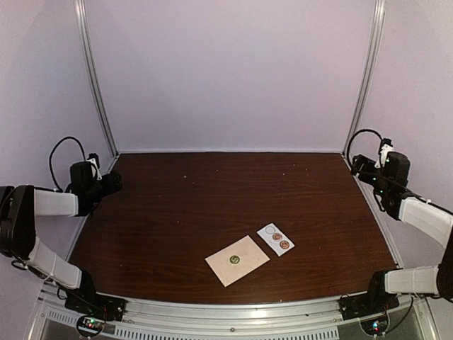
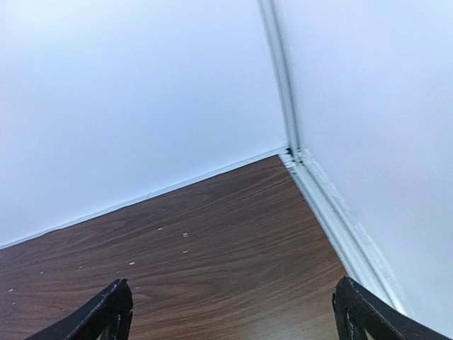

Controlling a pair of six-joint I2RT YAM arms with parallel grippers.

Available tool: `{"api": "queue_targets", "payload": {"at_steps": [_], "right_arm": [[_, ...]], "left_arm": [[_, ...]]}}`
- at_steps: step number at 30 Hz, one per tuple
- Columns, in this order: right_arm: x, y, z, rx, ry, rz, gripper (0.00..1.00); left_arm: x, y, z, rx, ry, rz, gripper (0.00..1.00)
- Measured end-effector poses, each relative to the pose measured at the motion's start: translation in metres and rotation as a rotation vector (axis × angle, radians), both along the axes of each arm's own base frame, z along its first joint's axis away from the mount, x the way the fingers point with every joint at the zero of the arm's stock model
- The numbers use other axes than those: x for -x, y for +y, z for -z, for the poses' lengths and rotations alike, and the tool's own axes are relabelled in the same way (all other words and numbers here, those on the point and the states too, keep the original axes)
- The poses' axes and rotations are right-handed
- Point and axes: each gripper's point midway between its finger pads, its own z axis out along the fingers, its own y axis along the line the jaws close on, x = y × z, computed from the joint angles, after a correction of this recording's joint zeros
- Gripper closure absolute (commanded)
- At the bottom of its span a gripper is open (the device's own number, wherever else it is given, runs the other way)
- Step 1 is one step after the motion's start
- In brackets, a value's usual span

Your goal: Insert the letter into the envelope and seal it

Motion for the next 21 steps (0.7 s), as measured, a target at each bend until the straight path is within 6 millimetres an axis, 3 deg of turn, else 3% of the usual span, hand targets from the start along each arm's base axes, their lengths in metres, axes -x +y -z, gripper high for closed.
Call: {"api": "queue_targets", "payload": {"at_steps": [3, 6, 9, 11, 16, 21], "right_arm": [[0.013, -0.027, 0.02, 0.031, -0.028, 0.077, 0.0], [0.022, -0.034, 0.054, 0.064, 0.001, 0.099, 0.0], [0.026, -0.036, 0.076, 0.09, 0.024, 0.109, 0.0], [0.027, -0.038, 0.075, 0.098, 0.011, 0.117, 0.0], [0.024, -0.039, 0.053, 0.107, -0.088, 0.124, 0.0], [0.026, -0.04, 0.053, 0.109, -0.101, 0.132, 0.0]], "left_arm": [[0.015, 0.016, -0.015, -0.077, -0.09, -0.066, 0.13], [0.024, 0.025, -0.025, -0.155, -0.173, -0.107, 0.12], [0.039, 0.032, -0.014, -0.213, -0.194, -0.138, 0.12], [0.044, 0.035, -0.009, -0.234, -0.19, -0.149, 0.11], [0.046, 0.041, -0.024, -0.268, -0.247, -0.182, 0.11], [0.051, 0.043, -0.032, -0.288, -0.286, -0.198, 0.1]]}}
